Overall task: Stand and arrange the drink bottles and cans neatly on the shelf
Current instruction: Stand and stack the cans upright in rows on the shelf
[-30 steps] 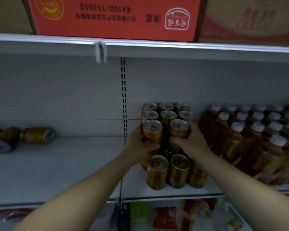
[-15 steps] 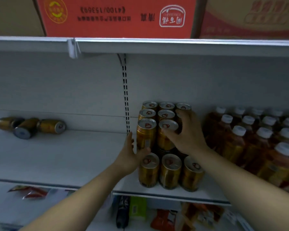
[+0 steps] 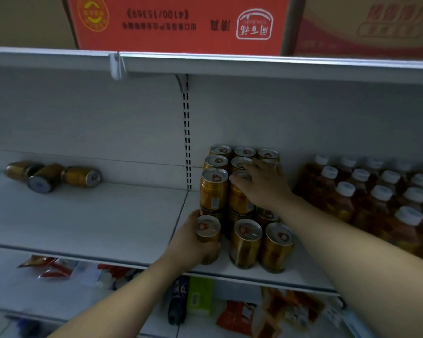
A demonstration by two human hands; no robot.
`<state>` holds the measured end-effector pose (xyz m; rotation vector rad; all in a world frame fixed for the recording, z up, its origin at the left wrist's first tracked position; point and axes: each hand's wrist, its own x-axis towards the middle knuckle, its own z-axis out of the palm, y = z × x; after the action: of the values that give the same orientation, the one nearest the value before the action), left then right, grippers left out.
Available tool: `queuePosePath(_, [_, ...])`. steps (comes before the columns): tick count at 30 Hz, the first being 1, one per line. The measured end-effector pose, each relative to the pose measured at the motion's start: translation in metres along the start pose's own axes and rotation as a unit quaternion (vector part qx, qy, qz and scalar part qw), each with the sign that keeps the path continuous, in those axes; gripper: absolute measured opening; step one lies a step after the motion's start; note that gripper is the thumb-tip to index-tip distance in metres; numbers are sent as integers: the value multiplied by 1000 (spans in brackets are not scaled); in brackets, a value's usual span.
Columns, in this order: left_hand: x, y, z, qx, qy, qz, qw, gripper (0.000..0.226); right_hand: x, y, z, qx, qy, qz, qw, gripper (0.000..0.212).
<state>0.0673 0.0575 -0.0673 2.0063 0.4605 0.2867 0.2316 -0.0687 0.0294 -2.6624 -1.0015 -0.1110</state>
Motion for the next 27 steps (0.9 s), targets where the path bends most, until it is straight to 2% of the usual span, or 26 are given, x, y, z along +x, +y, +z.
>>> queuePosePath(3, [0, 4, 0, 0, -6, 12, 1000, 76, -20, 0, 7, 82, 98, -17, 992, 87])
queuePosePath(5, [-1, 5, 2, -9, -20, 20, 1000, 88, -51, 4, 17, 136, 167, -20, 976, 81])
queuePosePath(6, [0, 5, 3, -16, -30, 27, 999, 94, -66, 7, 23, 130, 188, -25, 973, 74])
queuePosePath(7, [1, 4, 3, -23, -36, 32, 999, 97, -79, 9, 28, 100, 182, -27, 978, 70])
queuePosePath(9, [1, 7, 3, -23, -40, 43, 998, 98, -93, 14, 36, 1, 94, -23, 995, 71])
queuePosePath(11, [1, 9, 3, -11, -41, 48, 998, 91, -97, 17, 43, -85, 23, -28, 996, 68])
queuePosePath(14, [-2, 11, 1, 10, -41, 51, 998, 85, -97, 13, 46, -116, 12, -57, 992, 63])
queuePosePath(19, [-3, 13, -2, 11, -46, 44, 998, 85, -99, 5, 43, -40, -14, -51, 998, 57])
queuePosePath(22, [-2, 12, -5, -2, -62, 44, 997, 87, -100, 7, 33, -22, 0, -49, 999, 58])
queuePosePath(25, [-1, 12, -8, -21, -60, 43, 997, 90, -90, 27, 28, 42, 6, 67, 997, 67])
queuePosePath(27, [-1, 14, -6, -31, -54, 37, 997, 95, -83, 39, 34, 127, -26, 154, 979, 72])
